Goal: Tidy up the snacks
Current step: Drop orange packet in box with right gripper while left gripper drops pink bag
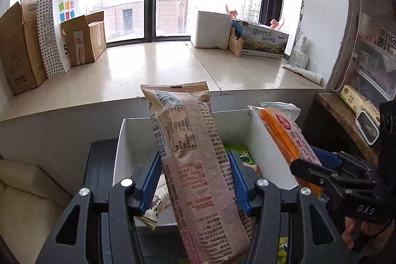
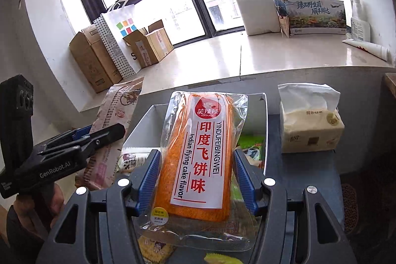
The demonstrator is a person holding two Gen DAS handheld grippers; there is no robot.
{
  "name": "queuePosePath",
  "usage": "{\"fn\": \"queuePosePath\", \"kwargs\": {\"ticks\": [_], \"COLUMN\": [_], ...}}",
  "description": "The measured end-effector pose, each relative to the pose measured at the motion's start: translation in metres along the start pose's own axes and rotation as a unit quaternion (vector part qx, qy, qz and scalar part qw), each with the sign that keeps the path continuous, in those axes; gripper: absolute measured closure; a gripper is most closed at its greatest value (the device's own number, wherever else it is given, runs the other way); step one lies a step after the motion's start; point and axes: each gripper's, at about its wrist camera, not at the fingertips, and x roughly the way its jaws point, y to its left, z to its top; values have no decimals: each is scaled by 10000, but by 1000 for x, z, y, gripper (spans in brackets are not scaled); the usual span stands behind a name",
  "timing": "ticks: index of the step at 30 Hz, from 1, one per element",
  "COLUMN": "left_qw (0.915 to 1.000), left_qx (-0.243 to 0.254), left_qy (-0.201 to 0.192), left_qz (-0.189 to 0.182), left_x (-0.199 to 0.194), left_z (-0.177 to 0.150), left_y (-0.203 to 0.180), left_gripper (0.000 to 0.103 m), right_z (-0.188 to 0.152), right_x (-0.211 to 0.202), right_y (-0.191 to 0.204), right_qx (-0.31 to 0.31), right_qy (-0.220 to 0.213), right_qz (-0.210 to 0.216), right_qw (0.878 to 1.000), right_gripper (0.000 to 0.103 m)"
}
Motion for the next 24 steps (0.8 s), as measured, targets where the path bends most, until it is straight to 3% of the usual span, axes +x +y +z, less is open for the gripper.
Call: {"fn": "queuePosePath", "kwargs": {"ticks": [4, 6, 7, 8, 9, 10, 12, 18, 24], "left_qw": [9995, 9986, 9981, 9976, 9974, 9975, 9976, 9982, 9994], "left_qx": [155, 237, 259, 282, 276, 247, 220, 37, -35], "left_qy": [133, 225, 279, 326, 325, 250, 263, 139, -29], "left_qz": [259, 404, 490, 550, 582, 618, 602, 585, 333], "left_x": [33, 46, 51, 54, 53, 51, 46, 21, -16], "left_z": [9, 7, 5, 3, -1, -3, -7, -15, -29], "left_y": [2, 5, 6, 8, 10, 13, 20, 39, 42], "left_gripper": [45, 42, 36, 28, 6, 0, 0, 0, 0], "right_z": [25, 30, 31, 31, 31, 29, 24, 11, 0], "right_x": [21, 26, 31, 34, 37, 39, 41, 37, 15], "right_y": [-7, -9, -10, -11, -11, -13, -16, -19, -13], "right_qx": [-16, -13, 6, 24, 46, 88, 148, 250, 243], "right_qy": [-40, -68, -37, 29, 77, 111, 114, 95, -71], "right_qz": [-215, -138, -137, -126, -145, -197, -175, -152, -27], "right_qw": [9998, 9999, 9999, 9999, 9999, 9997, 9997, 9995, 9997], "right_gripper": [38, 26, 14, 12, 11, 7, 0, 0, 0]}}
